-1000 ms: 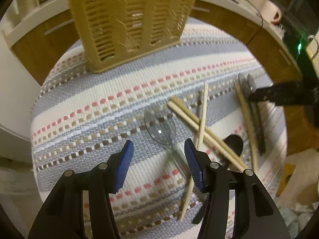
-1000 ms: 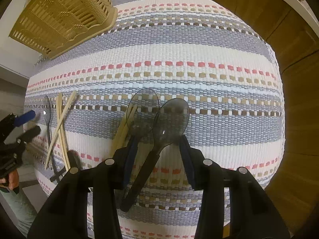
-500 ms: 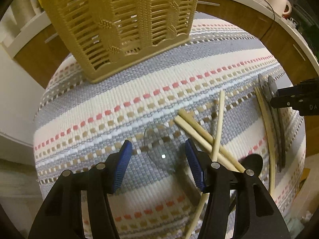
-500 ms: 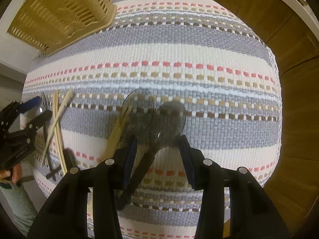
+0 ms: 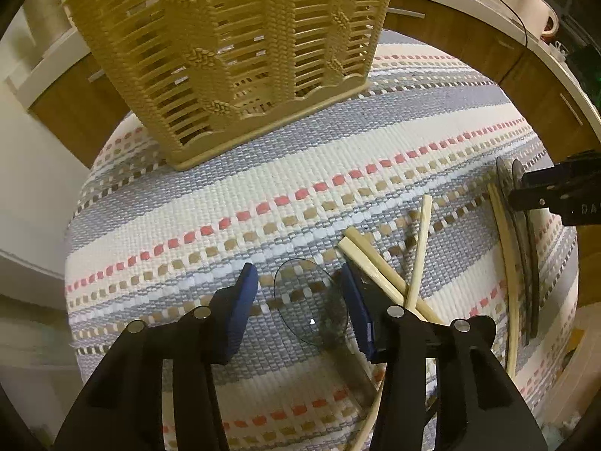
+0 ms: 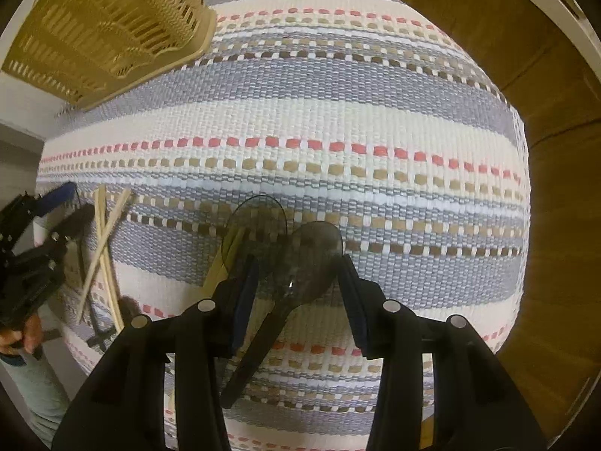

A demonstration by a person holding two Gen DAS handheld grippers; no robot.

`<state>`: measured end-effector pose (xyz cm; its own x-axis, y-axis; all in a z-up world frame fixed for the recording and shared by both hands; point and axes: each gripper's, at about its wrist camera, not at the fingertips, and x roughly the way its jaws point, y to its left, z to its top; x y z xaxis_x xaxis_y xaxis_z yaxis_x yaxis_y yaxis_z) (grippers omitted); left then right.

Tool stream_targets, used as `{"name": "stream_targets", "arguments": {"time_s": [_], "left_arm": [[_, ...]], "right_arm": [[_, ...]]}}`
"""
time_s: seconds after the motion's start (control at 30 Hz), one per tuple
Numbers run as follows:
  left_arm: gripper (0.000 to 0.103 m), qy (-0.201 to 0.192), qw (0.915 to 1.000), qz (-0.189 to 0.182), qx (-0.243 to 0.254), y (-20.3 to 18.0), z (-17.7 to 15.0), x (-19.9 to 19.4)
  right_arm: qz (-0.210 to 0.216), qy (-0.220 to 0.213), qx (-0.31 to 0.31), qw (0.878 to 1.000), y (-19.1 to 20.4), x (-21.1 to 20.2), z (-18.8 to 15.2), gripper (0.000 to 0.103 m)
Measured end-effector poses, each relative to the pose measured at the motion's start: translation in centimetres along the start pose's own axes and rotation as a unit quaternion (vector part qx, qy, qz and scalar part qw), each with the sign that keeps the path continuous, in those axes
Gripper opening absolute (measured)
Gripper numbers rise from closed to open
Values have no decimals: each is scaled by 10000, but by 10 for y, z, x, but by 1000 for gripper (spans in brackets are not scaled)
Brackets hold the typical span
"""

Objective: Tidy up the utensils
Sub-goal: 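Grasp a dark-handled spoon with the right tool while the left tool grasps a clear spoon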

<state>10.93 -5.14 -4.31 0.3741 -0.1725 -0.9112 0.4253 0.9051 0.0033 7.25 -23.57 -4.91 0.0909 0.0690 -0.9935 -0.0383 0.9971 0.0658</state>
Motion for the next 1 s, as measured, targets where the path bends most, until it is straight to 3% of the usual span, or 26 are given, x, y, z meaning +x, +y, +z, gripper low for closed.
{"name": "stream_targets", "arguments": {"time_s": [0.13, 0.4, 0.63, 0.67, 0.73, 0.87, 1.0], "left_arm": [[45, -18, 9999, -128, 70, 12, -7, -6], [46, -32, 9998, -65, 184, 9, -12, -7], [47, -11, 9999, 48, 160, -3, -18, -6], [46, -2, 9999, 75, 154, -5, -18, -5], [37, -4, 9999, 75, 135, -8, -18, -6], [32, -99, 9998, 31, -144, -4, -18, -9], [31, -551, 9980, -82, -310, 2, -23, -30]], "right_arm": [[159, 51, 39, 9999, -4, -1, -13, 41], [-78, -21, -108, 9999, -13, 2, -18, 41], [-280, -90, -288, 9992, 20, 9, -14, 40], [-263, -123, -311, 9991, 21, 9, -14, 34], [-220, -162, -314, 9991, 25, 5, -14, 33], [-179, -468, -426, 9978, 23, -5, -22, 30], [-191, -1032, -596, 9927, 27, -34, -37, 30]]}}
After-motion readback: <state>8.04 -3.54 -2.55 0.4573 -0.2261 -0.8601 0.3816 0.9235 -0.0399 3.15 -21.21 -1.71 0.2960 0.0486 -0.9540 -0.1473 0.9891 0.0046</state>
